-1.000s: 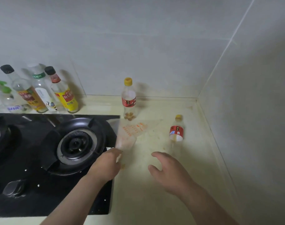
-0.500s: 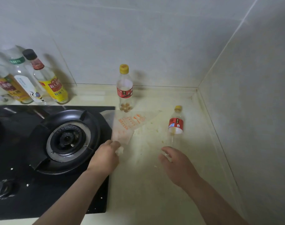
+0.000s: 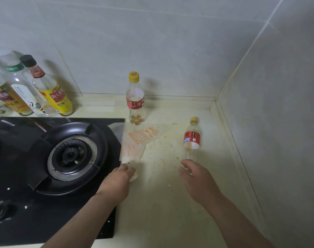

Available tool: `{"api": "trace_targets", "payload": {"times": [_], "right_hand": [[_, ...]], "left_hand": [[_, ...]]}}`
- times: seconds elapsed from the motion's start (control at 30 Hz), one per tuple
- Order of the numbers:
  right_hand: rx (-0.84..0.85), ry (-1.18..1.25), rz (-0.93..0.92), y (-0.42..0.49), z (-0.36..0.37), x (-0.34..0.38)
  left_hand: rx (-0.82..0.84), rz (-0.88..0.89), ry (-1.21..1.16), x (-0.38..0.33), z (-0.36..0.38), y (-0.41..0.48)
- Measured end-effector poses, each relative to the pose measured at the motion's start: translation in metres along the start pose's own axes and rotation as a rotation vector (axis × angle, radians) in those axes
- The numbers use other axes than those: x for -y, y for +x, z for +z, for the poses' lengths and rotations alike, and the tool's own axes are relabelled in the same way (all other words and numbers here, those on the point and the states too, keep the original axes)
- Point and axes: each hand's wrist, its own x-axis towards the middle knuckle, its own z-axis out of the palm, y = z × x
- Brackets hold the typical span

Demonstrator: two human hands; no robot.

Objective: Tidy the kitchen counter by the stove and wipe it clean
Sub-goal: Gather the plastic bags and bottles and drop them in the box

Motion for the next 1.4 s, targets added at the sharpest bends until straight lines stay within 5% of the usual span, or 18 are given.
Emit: {"api": "trace_targets", "payload": {"times": [0.43, 0.57, 0.9, 1.1, 1.4], "right_hand": [[-0.283, 0.006, 0.016, 0.018, -0.007, -0.017], [-0.341, -0.065, 0.105, 0.046, -0.011, -0.015], [-0.231, 0.075, 0.43, 0.092, 0.006, -0.018], [-0.265, 0.143, 0.438, 0.094, 0.009, -0.019], [-0.273, 0.44, 0.307, 0.077, -0.005, -0.01]], "left_hand": [[-0.226, 0.097, -0.265, -0.002, -0.02, 0.02], [-0.184, 0.043, -0.261, -0.014, -0.042, 0.049], [0.034, -0.144, -0.197, -0.024, -0.041, 0.103], [-0.054, -0.199, -0.076, -0.027, -0.042, 0.108], [-0.226, -0.143, -0.244, -0.02, -0.052, 0.081]]}}
